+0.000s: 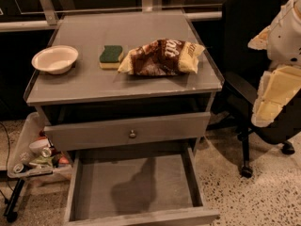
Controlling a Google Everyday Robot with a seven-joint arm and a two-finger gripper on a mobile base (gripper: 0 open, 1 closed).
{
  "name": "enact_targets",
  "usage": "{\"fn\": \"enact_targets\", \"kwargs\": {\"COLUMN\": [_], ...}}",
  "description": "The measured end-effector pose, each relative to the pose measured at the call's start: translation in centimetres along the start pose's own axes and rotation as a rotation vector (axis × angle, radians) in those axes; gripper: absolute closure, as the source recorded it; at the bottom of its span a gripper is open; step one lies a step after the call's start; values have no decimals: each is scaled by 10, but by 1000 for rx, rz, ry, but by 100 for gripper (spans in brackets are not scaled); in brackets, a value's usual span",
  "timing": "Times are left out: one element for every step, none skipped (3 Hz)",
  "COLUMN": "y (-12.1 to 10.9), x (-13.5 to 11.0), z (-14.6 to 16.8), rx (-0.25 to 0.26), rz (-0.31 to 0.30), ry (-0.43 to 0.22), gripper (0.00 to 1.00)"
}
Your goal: Place brown chip bag into middle drawer
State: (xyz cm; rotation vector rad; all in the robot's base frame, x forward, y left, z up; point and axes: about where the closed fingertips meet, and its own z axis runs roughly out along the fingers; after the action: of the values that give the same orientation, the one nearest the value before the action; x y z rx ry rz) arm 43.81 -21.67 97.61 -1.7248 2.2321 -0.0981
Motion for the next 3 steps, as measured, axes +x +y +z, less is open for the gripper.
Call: {"fn": "enact_targets", "kwargs": {"y": [0,-31,-80], "x": [0,-18,-52], "z": [0,1,16], "rx": [0,27,27], "rz": [0,-1,-18], "ry": [0,2,-6], "gripper": [0,0,0]}}
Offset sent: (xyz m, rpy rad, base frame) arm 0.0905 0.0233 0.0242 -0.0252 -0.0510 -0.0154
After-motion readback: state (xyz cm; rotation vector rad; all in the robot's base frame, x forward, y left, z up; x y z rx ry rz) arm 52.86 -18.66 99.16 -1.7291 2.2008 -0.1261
